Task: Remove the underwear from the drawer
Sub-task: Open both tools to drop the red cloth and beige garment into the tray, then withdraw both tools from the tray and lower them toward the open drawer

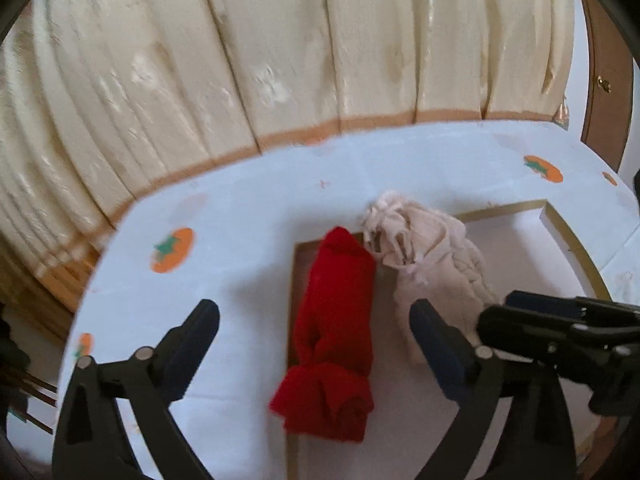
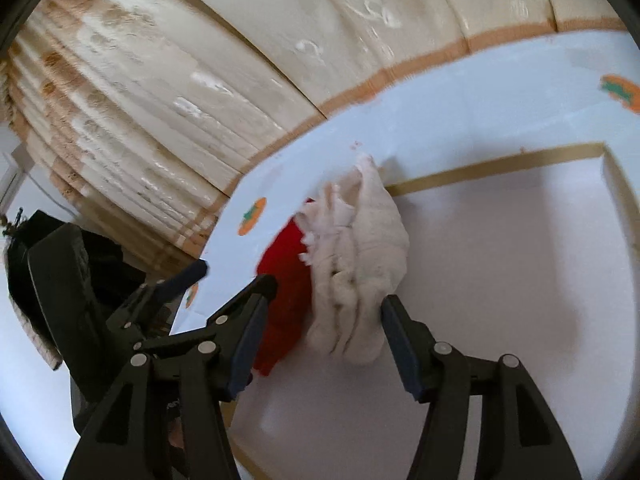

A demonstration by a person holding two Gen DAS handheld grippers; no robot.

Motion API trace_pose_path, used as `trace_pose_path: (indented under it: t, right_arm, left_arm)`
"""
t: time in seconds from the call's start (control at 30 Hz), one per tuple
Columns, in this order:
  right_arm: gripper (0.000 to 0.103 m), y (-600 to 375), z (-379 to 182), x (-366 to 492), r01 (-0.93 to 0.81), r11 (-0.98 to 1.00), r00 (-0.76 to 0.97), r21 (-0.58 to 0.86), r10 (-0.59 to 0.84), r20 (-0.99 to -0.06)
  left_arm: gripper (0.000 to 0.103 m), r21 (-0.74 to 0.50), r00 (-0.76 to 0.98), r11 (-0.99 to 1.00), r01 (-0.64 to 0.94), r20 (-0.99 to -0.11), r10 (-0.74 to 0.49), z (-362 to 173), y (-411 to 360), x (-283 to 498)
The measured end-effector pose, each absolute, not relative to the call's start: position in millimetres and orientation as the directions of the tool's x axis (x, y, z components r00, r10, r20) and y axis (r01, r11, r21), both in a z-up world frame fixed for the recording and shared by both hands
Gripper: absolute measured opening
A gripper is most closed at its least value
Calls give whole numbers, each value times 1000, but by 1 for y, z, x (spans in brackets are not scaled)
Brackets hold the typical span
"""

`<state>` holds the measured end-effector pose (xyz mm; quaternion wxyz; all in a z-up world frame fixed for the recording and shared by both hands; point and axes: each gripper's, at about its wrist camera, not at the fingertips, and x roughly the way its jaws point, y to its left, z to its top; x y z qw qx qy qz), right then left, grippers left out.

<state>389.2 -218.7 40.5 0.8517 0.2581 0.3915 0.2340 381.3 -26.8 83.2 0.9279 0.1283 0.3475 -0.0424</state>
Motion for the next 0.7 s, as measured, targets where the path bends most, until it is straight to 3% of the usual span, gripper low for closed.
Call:
trace_pose_path:
  t: [0.27,0.7]
  right_arm:
    - [62,-220,65,327,-208,838,690,505,492,-531]
    - [62,-215,58,247,-244,827,667,506,522,-532]
  left_arm:
    - [98,167,755,969,180,-655,-28,87,-25,327]
    - [98,144,756,969,200,-652,-59,74,-26,261]
